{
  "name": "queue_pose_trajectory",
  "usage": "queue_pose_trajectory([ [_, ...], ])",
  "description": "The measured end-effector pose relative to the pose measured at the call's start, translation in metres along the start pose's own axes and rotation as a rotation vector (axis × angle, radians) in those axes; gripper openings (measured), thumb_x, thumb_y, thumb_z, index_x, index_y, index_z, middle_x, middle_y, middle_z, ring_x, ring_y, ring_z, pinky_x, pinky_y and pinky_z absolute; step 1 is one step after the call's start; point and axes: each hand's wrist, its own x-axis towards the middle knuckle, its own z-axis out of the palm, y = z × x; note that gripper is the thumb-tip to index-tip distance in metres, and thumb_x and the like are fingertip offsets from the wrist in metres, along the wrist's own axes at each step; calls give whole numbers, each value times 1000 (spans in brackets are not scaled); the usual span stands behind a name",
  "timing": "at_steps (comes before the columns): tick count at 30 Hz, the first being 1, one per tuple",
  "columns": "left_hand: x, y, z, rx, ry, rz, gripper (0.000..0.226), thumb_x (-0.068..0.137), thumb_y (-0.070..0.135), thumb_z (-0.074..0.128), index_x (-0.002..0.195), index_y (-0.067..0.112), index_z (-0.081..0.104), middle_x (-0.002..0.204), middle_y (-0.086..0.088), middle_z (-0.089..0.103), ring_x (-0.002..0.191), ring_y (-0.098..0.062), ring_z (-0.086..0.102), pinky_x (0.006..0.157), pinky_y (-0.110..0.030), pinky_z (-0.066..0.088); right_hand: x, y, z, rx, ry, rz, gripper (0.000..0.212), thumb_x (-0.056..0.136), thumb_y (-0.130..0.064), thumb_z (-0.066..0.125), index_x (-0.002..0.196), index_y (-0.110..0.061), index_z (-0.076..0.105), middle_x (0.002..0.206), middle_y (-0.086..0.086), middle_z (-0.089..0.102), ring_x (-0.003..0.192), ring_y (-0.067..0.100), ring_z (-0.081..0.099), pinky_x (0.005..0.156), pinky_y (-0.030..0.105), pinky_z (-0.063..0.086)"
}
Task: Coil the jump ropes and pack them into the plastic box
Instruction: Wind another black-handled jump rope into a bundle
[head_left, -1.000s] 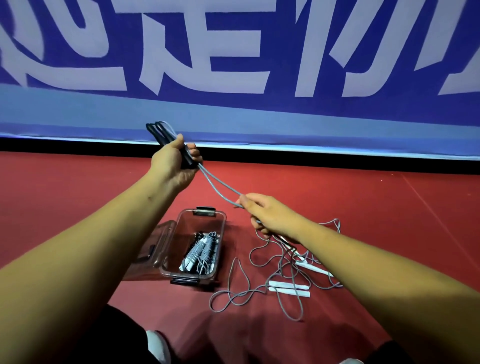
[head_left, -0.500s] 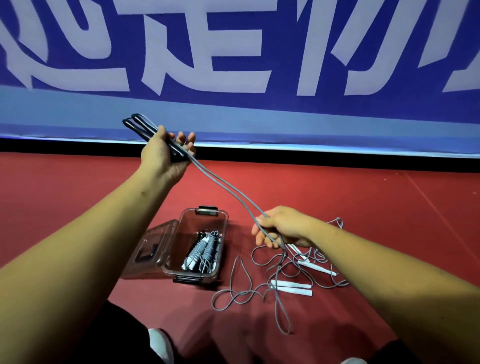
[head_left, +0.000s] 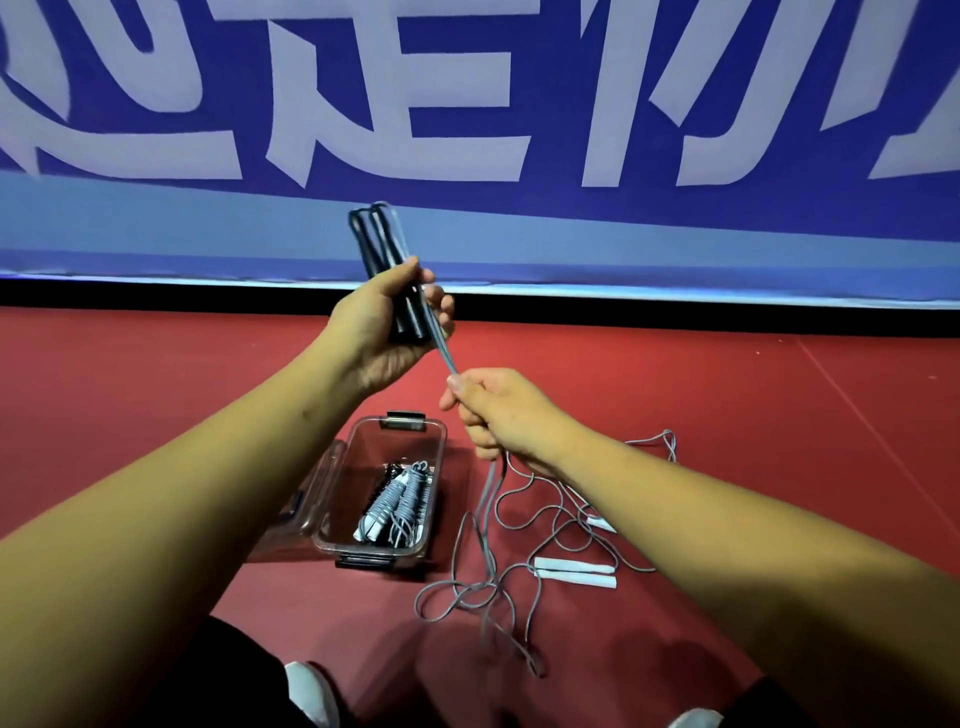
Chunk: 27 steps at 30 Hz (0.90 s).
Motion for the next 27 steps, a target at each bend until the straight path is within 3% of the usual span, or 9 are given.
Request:
queue_pose_trajectory([
  [2,-1,4,-6,-18,50,51,27,104,30,42,102,9,59,87,-10,74,85,-25,73,80,-35,55,0,-6,-2,93,40,4,24,105,-23,39,90,-11,55,50,-7,29,37,5,19,40,14,19],
  [4,-2,7,-7,5,56,76,36,105,36,38,119,9,57,110,-15,73,104,-29,70,94,-42,52,1,-12,-1,138,37,-7,21,105,-24,41,95,-15,57,54,-4,27,40,6,16,41,14,15],
  [7,-2,4,-5,107,101,98,45,102,44,42,126,13,63,118,-11,70,112,-24,63,99,-39,46,-1,-14,7,129,60,64,21,103,-24,46,98,-14,64,55,-5,29,41,6,16,40,15,14],
  [12,-3,-6,-7,240,25,38,39,98,54,45,123,32,64,108,-11,69,107,-28,64,89,-46,51,-6,-15,16,78,69,100,21,100,-27,52,97,-14,68,54,-6,30,42,6,18,40,16,16],
  [14,-5,-6,-3,160,-18,14,35,99,51,46,120,26,60,83,-6,67,81,-26,70,70,-35,55,-8,-19,18,10,53,78,22,100,-28,51,94,-13,67,56,-4,30,40,7,20,40,16,19],
  [17,-2,-9,0,208,44,57,19,99,37,55,108,21,54,60,2,37,46,-11,37,44,-20,33,-11,-25,21,-132,39,50,22,101,-25,48,92,-11,63,58,0,34,39,9,28,41,19,30],
  [20,7,-7,-8,344,156,192,8,98,15,55,97,19,49,57,1,30,42,-12,24,43,-20,23,-13,-28,26,-252,2,85,11,98,-15,48,94,-10,57,62,4,38,38,11,41,49,30,49],
  [25,14,-2,-31,840,304,323,12,91,2,54,92,13,50,59,-6,40,38,-16,35,44,-25,34,-20,-49,11,-169,-156,206,10,95,-4,51,101,-7,58,52,-2,38,39,7,32,43,21,31],
  [27,12,-3,-31,1116,286,363,7,90,4,57,91,10,53,62,-5,49,41,-22,45,45,-28,42,-20,-61,-2,-279,-182,172,14,92,-3,55,103,-4,65,45,-5,43,43,13,37,48,23,37],
])
